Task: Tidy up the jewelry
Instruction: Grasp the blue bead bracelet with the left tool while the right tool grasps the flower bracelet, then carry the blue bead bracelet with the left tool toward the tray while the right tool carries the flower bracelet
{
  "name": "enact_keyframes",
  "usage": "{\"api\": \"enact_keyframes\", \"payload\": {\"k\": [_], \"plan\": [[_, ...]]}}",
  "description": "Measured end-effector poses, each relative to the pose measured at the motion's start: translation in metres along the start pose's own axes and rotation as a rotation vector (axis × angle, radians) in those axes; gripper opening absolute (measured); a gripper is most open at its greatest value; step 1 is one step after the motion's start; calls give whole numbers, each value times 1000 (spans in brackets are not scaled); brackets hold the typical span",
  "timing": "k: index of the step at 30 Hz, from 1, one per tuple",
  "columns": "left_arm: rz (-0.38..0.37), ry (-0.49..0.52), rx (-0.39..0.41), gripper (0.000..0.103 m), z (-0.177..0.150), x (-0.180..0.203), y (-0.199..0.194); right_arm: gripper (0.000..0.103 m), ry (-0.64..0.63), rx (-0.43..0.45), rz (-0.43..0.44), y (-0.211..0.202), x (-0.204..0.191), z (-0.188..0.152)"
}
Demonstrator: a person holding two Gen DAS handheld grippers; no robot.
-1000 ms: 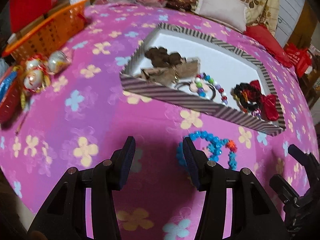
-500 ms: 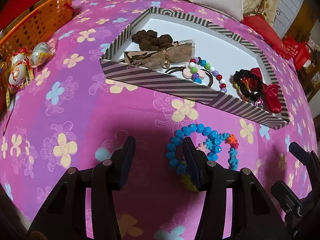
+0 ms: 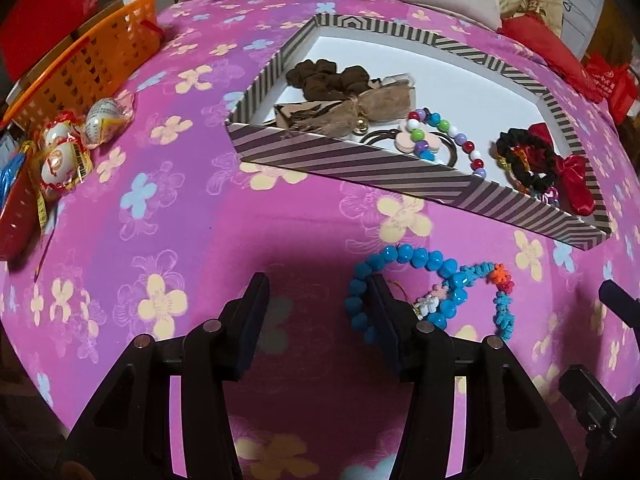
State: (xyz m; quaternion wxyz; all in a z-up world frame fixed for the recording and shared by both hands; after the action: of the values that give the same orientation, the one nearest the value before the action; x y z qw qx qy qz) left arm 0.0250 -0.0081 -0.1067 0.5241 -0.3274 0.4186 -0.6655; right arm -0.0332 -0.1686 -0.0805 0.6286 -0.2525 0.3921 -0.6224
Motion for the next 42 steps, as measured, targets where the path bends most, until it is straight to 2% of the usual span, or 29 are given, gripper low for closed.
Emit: {"api": "enact_keyframes", "payload": {"k": [4, 10, 12, 16, 19, 21, 22, 23, 24, 25, 27, 28, 34, 42], "plan": [[7, -20, -1, 50, 2, -6, 1, 95, -29, -6, -11, 7, -9, 7], [32, -72, -1, 50, 8, -20, 3, 76, -111, -51, -46, 32, -21, 12], [33, -72, -1, 50, 9, -22, 4, 60, -132, -58, -47, 40, -24, 15], [32, -61, 3, 50, 10, -21, 4, 52, -171, -72, -40, 55, -31, 21], [30, -57, 3, 51, 11, -22, 5, 38, -233, -60, -66, 63, -38, 22], [29, -52, 8, 51, 11, -21, 6, 18, -248, -47, -67, 63, -40, 21], [28, -50, 10, 50, 12, -21, 6, 14, -253, -46, -81, 63, -41, 21], [24, -46, 13, 50, 12, -20, 6, 12, -258, -46, -93, 63, -42, 21], [21, -43, 17, 41, 12, -20, 7, 12, -263, -44, -103, 62, -42, 20], [17, -35, 24, 27, 13, -18, 6, 12, -261, -44, -105, 61, -41, 19], [2, -30, 18, 12, 13, -17, 5, 12, -249, -37, -112, 56, -38, 17], [-7, -30, 15, 10, 13, -16, 5, 12, -245, -29, -116, 52, -37, 16], [-76, -50, 8, 7, 9, -16, -1, 12, -233, 40, -128, 21, -37, 21], [-146, -59, 63, 7, 9, -15, -27, 12, -204, 97, -116, -10, -41, 26]]}}
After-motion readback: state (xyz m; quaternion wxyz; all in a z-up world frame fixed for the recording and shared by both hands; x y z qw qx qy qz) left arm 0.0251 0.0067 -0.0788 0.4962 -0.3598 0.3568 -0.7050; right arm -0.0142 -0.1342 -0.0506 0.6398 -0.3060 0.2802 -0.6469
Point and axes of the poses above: each gripper's, at about its wrist camera, not at the fingertips, and y roughly the way its jaws point, x to its right, z to its top, the point moved 2 cm from there along y, roughly the way its jaws point
